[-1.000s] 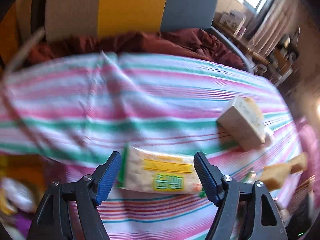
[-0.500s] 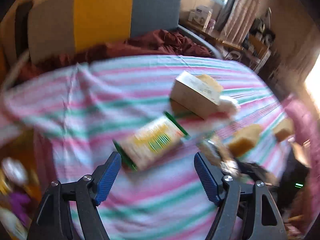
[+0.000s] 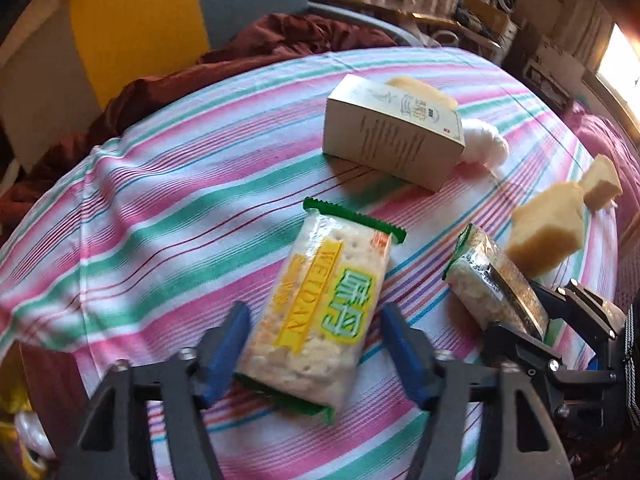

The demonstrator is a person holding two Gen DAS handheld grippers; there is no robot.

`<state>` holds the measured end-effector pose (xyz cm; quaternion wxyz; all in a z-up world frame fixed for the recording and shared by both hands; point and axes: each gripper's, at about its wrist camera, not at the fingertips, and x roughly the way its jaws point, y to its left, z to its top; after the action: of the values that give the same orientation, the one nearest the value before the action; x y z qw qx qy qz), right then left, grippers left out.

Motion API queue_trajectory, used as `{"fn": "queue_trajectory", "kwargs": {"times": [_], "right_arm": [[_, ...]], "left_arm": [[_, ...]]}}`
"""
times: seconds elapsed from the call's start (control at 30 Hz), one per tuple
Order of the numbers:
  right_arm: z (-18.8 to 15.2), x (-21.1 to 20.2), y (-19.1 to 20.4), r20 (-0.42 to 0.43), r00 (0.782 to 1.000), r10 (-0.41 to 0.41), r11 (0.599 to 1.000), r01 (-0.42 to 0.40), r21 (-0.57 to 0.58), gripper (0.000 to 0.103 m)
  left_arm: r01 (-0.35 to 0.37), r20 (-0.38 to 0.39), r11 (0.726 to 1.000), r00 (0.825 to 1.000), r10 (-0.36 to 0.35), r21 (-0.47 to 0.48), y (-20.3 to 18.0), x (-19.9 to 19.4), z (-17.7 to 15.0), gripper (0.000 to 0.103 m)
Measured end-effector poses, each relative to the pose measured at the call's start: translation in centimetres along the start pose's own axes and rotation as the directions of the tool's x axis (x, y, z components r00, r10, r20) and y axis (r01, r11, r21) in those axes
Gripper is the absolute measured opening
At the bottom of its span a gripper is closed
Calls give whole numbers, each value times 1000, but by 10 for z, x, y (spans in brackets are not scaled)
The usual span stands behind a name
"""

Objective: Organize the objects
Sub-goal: 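Carry the WEIDAN packet into the gold tray and open the left gripper while the right gripper carries its packet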

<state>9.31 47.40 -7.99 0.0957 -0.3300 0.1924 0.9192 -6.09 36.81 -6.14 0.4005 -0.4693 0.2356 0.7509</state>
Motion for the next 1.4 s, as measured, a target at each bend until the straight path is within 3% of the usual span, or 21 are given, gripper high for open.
{"fn": "queue_trajectory", "kwargs": {"times": [0.17,0.27,0.33,0.43,0.6,0.9,1.13,1.4], "right_arm": [[-1,1,2,-1,1000,-9,1000,9,-7,46],[-1,0,2,-1,1000,-15,1000,15,-11,46],[-1,1,3,-1,1000,-20,1000,20,-15,46],[0,1,3,-2,1000,-22,1000,22,-16,46],[-1,1,5,-4,999,-37,999,37,-29,46],[-2,1,10,-10,997,-72,996,72,-60,46],[-2,3,15,-17,994,-107,991,105,-89,46],[2,7,25,-52,984,-173,976,164,-140,47]], "left_arm": [[-19,62,996,998,25,-91,0,0,-8,59],[-69,83,995,994,75,-71,-9,-1,-13,58],[-74,106,995,991,81,-68,-12,-3,-19,49],[-67,122,992,989,80,-103,-10,-11,-29,48],[10,137,985,990,14,-171,-8,-29,-51,48],[75,208,962,978,-20,-262,1,-74,-79,48],[117,264,925,964,-19,-363,30,-107,-107,48],[94,306,872,950,66,-481,84,-135,-133,48]]}}
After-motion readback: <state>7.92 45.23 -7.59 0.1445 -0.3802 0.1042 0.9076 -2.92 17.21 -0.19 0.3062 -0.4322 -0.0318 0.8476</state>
